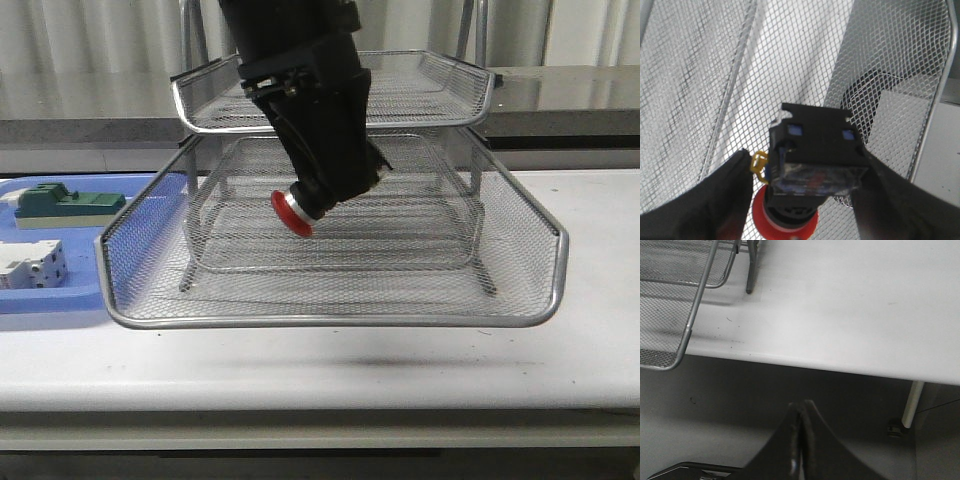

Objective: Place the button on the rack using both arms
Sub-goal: 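Lower the push button onto the middle tier's mesh, then open the left gripper and withdraw it upward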

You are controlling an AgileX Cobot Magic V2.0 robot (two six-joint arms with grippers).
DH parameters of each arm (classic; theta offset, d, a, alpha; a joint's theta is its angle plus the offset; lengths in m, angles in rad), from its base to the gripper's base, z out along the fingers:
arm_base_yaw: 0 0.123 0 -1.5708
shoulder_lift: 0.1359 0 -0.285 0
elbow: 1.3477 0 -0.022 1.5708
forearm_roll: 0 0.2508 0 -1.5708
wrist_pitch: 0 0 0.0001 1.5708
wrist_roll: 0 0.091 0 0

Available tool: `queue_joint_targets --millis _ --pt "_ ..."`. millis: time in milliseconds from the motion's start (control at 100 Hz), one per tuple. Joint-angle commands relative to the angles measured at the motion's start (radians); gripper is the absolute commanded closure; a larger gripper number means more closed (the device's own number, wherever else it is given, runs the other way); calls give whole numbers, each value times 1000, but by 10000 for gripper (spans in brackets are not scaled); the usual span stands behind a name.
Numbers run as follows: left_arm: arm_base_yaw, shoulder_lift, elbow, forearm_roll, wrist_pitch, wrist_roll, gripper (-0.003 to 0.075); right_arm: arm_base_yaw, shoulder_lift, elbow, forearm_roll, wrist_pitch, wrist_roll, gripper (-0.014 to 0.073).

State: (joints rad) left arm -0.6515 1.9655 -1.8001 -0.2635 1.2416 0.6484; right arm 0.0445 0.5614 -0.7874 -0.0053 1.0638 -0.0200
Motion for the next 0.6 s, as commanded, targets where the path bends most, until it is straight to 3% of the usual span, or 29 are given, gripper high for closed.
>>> queue_joint_targets --millis 0,200,590 --pt "-8 -49 -23 -27 39 0 318 -5 1 -33 -11 -54 -2 664" --pt "-8 -49 -23 -27 39 0 188 -5 1 -33 -11 -54 -2 664" --pt "-1 -62 -36 -27 39 -28 184 -5 1 -33 -11 -54 -2 664"
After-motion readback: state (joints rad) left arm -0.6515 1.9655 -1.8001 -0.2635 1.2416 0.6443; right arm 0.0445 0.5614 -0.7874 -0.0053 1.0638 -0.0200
